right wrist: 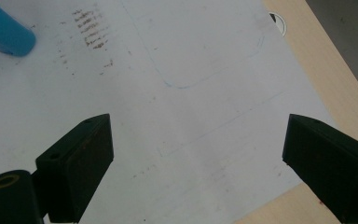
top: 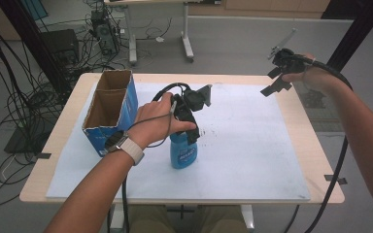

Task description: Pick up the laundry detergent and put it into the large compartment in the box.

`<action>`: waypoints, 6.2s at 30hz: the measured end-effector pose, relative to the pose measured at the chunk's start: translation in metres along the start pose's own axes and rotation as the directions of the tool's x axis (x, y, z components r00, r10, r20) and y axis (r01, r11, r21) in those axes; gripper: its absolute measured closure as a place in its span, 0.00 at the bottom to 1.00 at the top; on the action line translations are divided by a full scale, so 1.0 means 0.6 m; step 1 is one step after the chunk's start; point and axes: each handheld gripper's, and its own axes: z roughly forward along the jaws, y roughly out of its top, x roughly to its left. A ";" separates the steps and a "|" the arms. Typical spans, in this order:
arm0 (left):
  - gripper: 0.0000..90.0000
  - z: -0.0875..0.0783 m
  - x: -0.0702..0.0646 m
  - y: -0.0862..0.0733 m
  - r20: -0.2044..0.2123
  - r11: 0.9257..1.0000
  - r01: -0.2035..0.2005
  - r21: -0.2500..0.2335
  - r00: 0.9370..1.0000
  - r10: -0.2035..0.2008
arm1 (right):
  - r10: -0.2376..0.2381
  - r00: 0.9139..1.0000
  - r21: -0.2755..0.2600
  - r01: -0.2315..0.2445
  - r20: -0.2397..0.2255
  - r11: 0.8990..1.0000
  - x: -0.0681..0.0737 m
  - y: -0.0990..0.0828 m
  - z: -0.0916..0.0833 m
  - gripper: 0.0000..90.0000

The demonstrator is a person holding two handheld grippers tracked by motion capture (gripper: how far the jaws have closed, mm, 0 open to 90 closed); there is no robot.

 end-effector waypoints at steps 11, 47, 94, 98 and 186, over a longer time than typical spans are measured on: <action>0.10 -0.001 0.001 -0.002 0.000 1.000 0.003 0.000 1.000 -0.003 | -0.002 1.000 0.001 0.002 0.000 1.000 0.001 0.001 0.001 0.09; 0.10 0.002 0.002 -0.006 0.003 1.000 0.007 -0.005 1.000 -0.007 | -0.006 1.000 -0.006 0.006 0.011 1.000 0.001 0.005 -0.005 0.09; 0.10 0.003 0.002 -0.008 -0.001 1.000 0.007 -0.011 1.000 -0.007 | -0.007 1.000 -0.010 0.007 0.009 1.000 0.002 0.008 -0.003 0.09; 0.10 0.002 0.003 -0.008 -0.001 1.000 0.006 -0.012 1.000 -0.006 | -0.008 1.000 -0.010 0.008 0.010 1.000 0.002 0.009 -0.003 0.09; 0.34 0.072 -0.002 0.004 -0.059 0.999 -0.029 0.037 0.998 0.032 | 0.005 1.000 -0.016 -0.006 -0.007 1.000 0.000 -0.011 0.007 0.09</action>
